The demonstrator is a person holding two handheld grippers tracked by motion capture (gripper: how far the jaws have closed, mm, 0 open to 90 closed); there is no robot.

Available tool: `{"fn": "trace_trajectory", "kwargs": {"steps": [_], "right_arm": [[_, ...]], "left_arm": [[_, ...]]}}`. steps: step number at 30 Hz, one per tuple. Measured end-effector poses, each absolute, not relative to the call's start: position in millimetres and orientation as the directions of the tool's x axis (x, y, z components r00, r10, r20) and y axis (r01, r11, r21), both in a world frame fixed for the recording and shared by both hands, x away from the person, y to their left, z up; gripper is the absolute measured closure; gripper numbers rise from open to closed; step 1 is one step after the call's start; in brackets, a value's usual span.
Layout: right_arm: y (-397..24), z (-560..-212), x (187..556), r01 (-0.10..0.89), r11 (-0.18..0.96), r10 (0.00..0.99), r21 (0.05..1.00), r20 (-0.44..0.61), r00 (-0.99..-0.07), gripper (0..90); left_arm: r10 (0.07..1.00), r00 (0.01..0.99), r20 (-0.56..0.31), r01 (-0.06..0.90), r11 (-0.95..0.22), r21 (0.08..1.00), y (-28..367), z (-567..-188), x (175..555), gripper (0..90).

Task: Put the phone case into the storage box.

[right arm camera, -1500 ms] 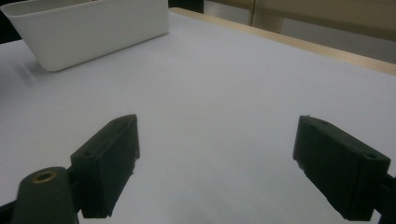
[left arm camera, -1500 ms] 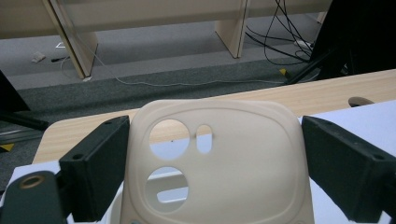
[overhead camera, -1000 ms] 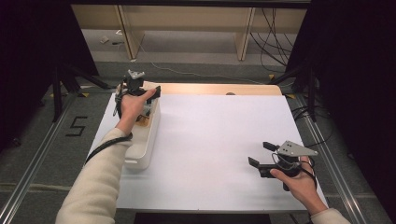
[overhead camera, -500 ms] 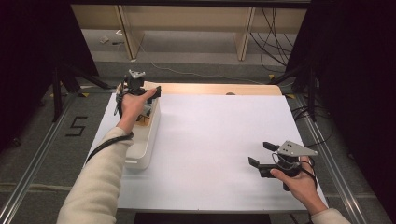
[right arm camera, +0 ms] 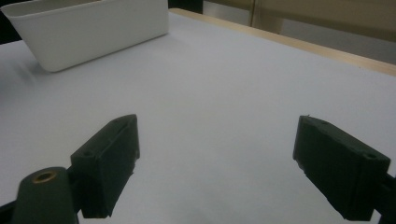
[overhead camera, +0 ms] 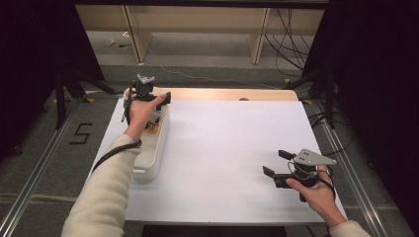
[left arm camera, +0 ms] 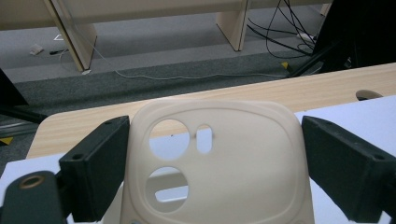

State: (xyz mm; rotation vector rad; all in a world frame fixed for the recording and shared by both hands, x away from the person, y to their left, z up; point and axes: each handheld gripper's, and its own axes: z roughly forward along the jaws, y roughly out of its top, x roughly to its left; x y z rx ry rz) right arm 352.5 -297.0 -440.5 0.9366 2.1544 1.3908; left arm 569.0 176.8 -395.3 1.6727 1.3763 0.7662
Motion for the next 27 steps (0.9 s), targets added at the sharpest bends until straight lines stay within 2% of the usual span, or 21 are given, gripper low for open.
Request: {"fn": "trace_trajectory", "kwargs": {"steps": [27], "right_arm": [[-296.7, -440.6, 352.6, 0.316, 0.277, 0.722, 0.908, 0.021, -0.692, 15.5]], "left_arm": [[0.975, 0.219, -0.041, 0.487, -0.072, 0.870, 176.3, -397.2, 570.5, 10.7]]}}
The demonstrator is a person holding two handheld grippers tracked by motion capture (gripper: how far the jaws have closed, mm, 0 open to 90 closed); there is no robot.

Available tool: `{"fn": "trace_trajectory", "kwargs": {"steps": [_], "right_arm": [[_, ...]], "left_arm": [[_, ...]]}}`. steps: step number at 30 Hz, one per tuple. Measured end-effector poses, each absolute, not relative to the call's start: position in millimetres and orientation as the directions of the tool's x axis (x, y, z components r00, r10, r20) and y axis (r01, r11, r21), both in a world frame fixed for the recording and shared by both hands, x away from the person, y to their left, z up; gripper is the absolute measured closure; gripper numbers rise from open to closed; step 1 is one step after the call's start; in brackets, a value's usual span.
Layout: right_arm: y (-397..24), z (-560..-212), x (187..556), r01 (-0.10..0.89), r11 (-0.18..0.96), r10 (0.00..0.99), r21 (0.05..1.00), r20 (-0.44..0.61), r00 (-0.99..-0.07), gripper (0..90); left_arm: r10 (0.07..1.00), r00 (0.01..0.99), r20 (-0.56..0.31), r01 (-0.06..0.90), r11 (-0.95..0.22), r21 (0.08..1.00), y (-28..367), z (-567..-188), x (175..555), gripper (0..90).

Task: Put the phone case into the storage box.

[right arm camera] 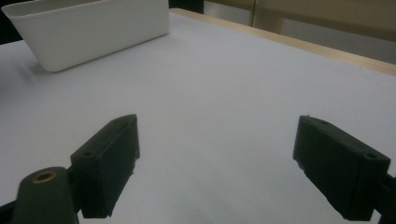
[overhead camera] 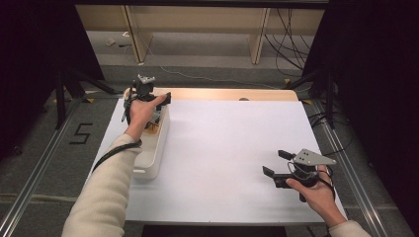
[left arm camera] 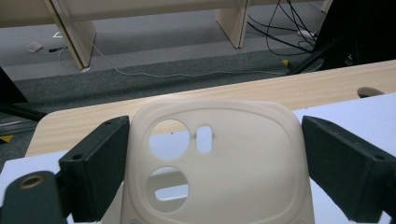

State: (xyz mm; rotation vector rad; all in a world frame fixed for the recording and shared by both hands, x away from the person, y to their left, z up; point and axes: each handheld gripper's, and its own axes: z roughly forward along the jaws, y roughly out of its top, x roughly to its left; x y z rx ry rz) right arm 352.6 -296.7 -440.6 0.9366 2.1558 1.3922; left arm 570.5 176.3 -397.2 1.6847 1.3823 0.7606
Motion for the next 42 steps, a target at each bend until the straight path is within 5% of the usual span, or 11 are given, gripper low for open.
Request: {"fn": "trace_trajectory", "kwargs": {"steps": [42], "right_arm": [[-296.8, -440.7, 352.6, 0.314, 0.277, 0.722, 0.908, 0.019, -0.692, 15.5]], "left_arm": [[0.969, 0.236, -0.070, 0.510, -0.063, 0.858, 179.7, -405.8, 570.3, 10.4]]}}
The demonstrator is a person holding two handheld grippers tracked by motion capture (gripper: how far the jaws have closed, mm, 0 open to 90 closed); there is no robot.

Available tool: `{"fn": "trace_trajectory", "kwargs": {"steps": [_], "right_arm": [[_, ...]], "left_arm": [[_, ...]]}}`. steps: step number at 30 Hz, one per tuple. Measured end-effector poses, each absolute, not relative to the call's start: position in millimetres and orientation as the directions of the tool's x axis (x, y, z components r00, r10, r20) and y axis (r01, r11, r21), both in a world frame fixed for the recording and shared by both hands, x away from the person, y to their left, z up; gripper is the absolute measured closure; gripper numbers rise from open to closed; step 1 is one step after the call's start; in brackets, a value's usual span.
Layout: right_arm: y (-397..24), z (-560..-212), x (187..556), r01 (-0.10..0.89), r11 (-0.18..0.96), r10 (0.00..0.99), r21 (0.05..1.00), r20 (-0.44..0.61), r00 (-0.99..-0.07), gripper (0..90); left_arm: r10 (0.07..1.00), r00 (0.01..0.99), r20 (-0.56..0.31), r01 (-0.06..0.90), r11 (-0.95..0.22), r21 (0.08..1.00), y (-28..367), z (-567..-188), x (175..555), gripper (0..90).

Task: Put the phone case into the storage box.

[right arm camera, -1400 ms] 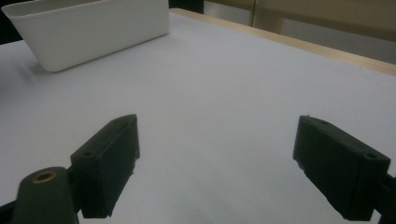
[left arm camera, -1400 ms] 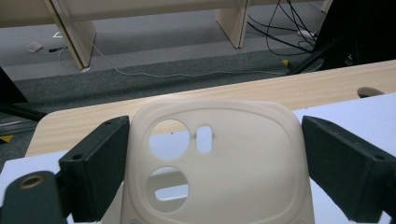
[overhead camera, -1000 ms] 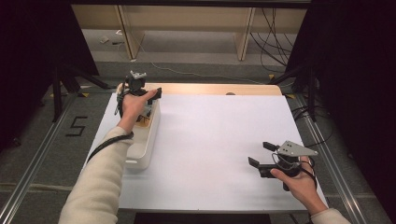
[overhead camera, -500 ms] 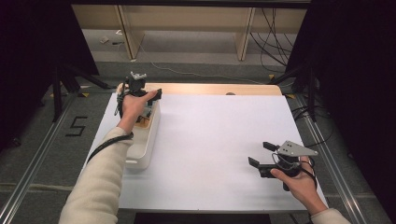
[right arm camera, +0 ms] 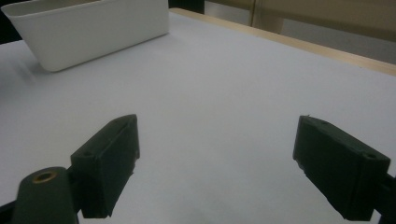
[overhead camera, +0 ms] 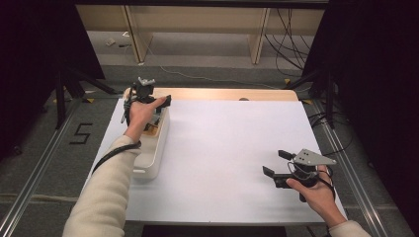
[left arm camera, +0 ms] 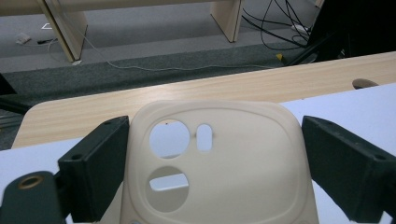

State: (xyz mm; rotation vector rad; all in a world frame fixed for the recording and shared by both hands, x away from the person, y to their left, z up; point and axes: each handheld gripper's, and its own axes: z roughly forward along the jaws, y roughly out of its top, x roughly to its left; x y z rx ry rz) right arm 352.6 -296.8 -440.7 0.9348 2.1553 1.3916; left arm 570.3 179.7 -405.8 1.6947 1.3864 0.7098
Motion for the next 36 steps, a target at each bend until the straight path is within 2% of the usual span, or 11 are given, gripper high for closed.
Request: {"fn": "trace_trajectory", "kwargs": {"steps": [10, 36], "right_arm": [[-296.2, -441.0, 352.5, 0.318, 0.279, 0.722, 0.906, 0.021, -0.692, 15.5], [-296.1, -441.3, 352.8, 0.317, 0.277, 0.721, 0.907, 0.022, -0.693, 15.5]], "left_arm": [[0.968, 0.230, -0.098, 0.518, -0.036, 0.854, 183.0, -407.3, 569.7, 10.2], [0.963, 0.248, -0.101, 0.524, -0.046, 0.850, 184.2, -408.1, 570.4, 10.1]]}}
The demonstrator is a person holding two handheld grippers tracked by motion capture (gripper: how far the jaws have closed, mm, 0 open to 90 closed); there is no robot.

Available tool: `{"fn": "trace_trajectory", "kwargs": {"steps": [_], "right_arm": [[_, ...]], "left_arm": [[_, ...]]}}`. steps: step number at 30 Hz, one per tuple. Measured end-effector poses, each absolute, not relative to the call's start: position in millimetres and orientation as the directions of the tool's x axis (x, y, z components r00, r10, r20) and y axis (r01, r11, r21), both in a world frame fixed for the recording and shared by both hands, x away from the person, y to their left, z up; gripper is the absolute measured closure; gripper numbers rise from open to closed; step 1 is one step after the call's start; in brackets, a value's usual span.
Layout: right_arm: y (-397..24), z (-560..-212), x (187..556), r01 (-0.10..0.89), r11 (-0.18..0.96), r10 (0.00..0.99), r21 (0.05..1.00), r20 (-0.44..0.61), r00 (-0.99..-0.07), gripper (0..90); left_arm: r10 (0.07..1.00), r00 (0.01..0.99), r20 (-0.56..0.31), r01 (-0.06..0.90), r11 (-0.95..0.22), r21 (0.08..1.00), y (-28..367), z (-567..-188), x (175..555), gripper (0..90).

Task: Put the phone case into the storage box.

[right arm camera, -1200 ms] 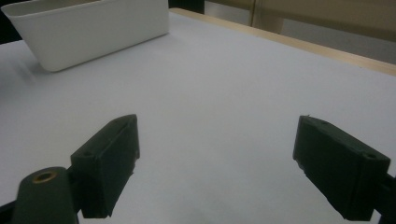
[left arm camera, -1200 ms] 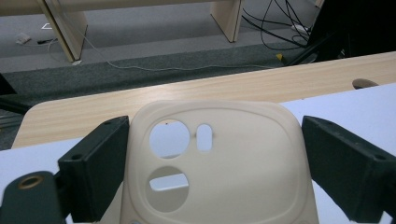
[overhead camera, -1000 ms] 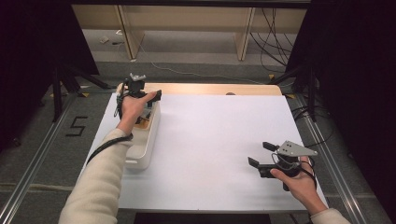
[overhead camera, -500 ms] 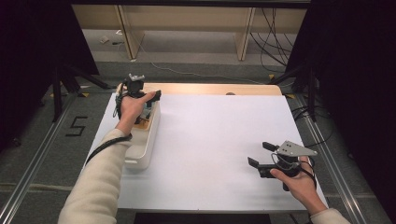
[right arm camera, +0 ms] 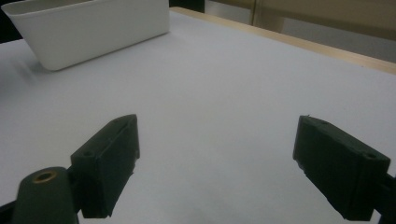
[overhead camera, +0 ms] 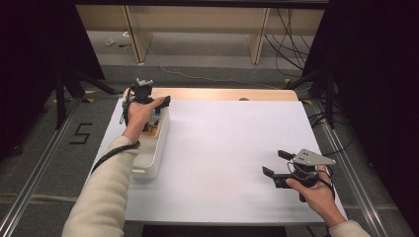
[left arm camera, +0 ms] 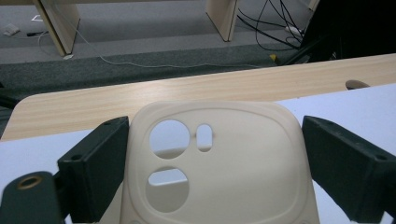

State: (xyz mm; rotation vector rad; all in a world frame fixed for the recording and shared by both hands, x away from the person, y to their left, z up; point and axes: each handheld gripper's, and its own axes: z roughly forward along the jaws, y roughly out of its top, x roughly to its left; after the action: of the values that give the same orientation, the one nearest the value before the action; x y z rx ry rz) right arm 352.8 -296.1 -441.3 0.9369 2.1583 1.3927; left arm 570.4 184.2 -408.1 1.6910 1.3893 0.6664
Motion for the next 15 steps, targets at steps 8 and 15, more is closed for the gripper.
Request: {"fn": "trace_trajectory", "kwargs": {"steps": [8, 15], "right_arm": [[-296.0, -441.0, 352.5, 0.316, 0.281, 0.720, 0.906, 0.018, -0.693, 15.5], [-296.0, -441.0, 352.5, 0.318, 0.280, 0.720, 0.906, 0.021, -0.693, 15.5]], "left_arm": [[0.961, 0.254, -0.113, 0.554, -0.048, 0.831, 185.0, -408.3, 571.5, 9.7], [0.963, 0.248, -0.101, 0.552, -0.055, 0.832, 184.7, -409.7, 571.7, 9.4]]}}
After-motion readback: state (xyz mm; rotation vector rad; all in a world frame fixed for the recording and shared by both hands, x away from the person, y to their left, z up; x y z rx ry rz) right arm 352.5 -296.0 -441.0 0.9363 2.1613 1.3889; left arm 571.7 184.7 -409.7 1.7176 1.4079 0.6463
